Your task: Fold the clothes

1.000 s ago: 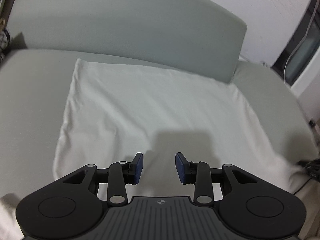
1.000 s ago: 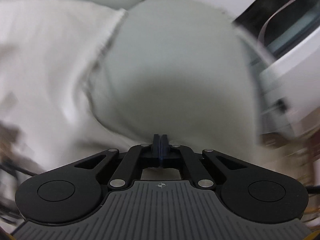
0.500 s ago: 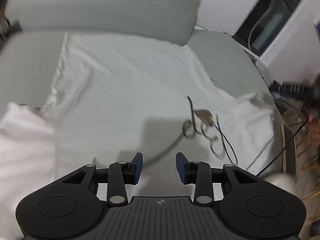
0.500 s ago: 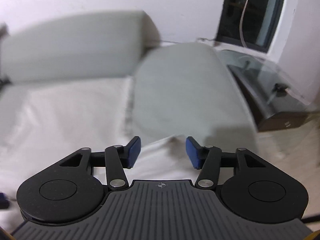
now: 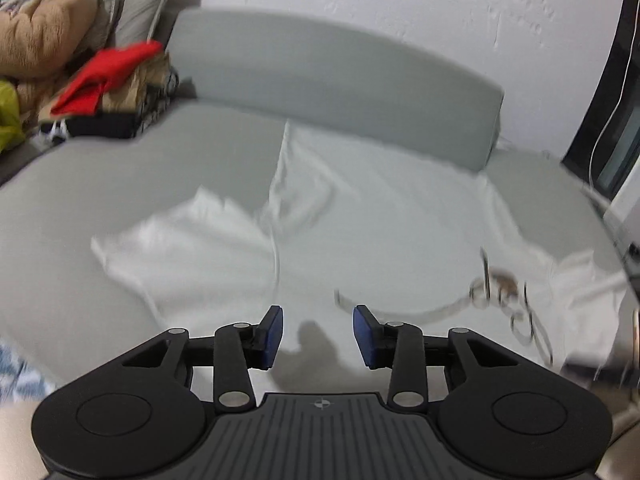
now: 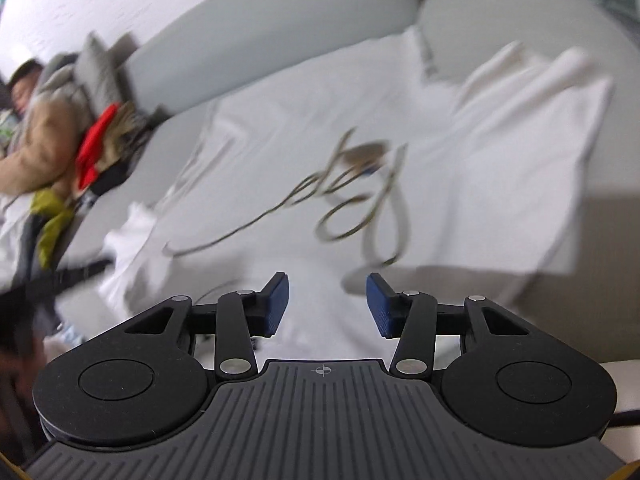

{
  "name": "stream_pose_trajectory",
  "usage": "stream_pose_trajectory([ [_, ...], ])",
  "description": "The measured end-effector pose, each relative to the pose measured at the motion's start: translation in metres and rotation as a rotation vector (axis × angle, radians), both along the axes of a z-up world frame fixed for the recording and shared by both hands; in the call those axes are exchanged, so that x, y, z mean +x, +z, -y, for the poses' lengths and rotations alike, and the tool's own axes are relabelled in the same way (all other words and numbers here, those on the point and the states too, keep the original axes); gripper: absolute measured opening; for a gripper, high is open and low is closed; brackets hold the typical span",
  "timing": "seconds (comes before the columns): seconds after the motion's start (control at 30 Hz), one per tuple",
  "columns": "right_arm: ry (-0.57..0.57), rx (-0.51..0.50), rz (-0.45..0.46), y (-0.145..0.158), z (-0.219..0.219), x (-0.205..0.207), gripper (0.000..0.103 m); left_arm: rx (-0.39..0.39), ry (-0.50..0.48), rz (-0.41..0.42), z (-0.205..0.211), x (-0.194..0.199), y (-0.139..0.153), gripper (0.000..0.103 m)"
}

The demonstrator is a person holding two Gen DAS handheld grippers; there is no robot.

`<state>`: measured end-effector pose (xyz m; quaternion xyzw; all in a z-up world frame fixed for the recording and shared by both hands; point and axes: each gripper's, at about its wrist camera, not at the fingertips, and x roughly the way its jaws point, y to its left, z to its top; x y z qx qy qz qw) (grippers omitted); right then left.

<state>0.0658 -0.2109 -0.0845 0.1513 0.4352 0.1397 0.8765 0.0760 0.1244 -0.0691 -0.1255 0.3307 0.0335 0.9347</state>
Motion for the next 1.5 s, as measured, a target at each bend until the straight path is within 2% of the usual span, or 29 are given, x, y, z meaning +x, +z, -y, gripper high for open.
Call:
stream_pose_trajectory([
  [0.13, 0.065, 0.024, 0.037, -0.008, -0.018, 0.012, 0.052, -0.016, 0.021, 0.028, -0.034, 0.050, 0.004, 0.038],
  [0.27, 0.061, 0.051, 0.039, -0.017, -0.018, 0.027, 0.055, -0.141, 0.025, -0.015, -0.074, 0.118, -0.012, 0.037],
  [0.37, 0.040, 0.088, 0.029, -0.019, -0.019, 0.034, 0.061, -0.208, 0.054, -0.023, -0.091, 0.157, -0.028, 0.037],
  [0.47, 0.031, 0.102, 0.026, -0.020, -0.020, 0.038, 0.063, -0.362, 0.097, -0.080, -0.111, 0.183, -0.059, 0.031],
  [0.53, 0.033, 0.099, 0.027, -0.020, -0.023, 0.040, 0.068, -0.440, 0.120, -0.132, -0.121, 0.194, -0.078, 0.028],
  [0.67, 0.038, 0.091, 0.029, -0.020, -0.030, 0.044, 0.071, -0.491, 0.059, -0.171, -0.122, 0.217, -0.084, 0.028],
  [0.7, 0.035, 0.090, 0.029, -0.020, -0.031, 0.045, 0.071, -0.496, 0.049, -0.183, -0.121, 0.221, -0.086, 0.022],
  [0.73, 0.031, 0.088, 0.029, -0.020, -0.031, 0.047, 0.071, -0.485, 0.046, -0.185, -0.118, 0.224, -0.088, 0.017],
  [0.77, 0.026, 0.090, 0.027, -0.021, -0.032, 0.048, 0.071, -0.454, 0.050, -0.190, -0.115, 0.226, -0.087, 0.000],
  [0.97, 0.017, 0.112, 0.023, -0.022, -0.029, 0.049, 0.071, -0.380, 0.073, -0.179, -0.112, 0.227, -0.081, 0.001],
  [1.03, 0.020, 0.116, 0.023, -0.022, -0.027, 0.049, 0.071, -0.385, 0.099, -0.172, -0.119, 0.224, -0.081, 0.001],
  [1.1, 0.021, 0.119, 0.023, -0.023, -0.027, 0.049, 0.071, -0.394, 0.133, -0.171, -0.128, 0.221, -0.081, 0.002],
  [1.17, 0.019, 0.120, 0.022, -0.023, -0.026, 0.049, 0.071, -0.353, 0.139, -0.177, -0.126, 0.218, -0.079, 0.003],
  [1.23, 0.019, 0.120, 0.022, -0.024, -0.026, 0.050, 0.071, -0.301, 0.138, -0.183, -0.122, 0.214, -0.076, 0.011],
  [1.3, 0.023, 0.118, 0.025, -0.023, -0.025, 0.049, 0.072, -0.255, 0.136, -0.187, -0.118, 0.210, -0.072, 0.014],
  [1.4, 0.029, 0.115, 0.029, -0.023, -0.023, 0.048, 0.072, -0.243, 0.133, -0.162, -0.115, 0.191, -0.061, 0.016],
  [1.47, 0.031, 0.113, 0.031, -0.023, -0.022, 0.045, 0.072, -0.209, 0.056, -0.131, -0.104, 0.175, -0.050, 0.020],
  [1.5, 0.029, 0.114, 0.031, -0.022, -0.021, 0.044, 0.072, -0.189, 0.003, -0.120, -0.098, 0.168, -0.047, 0.029],
])
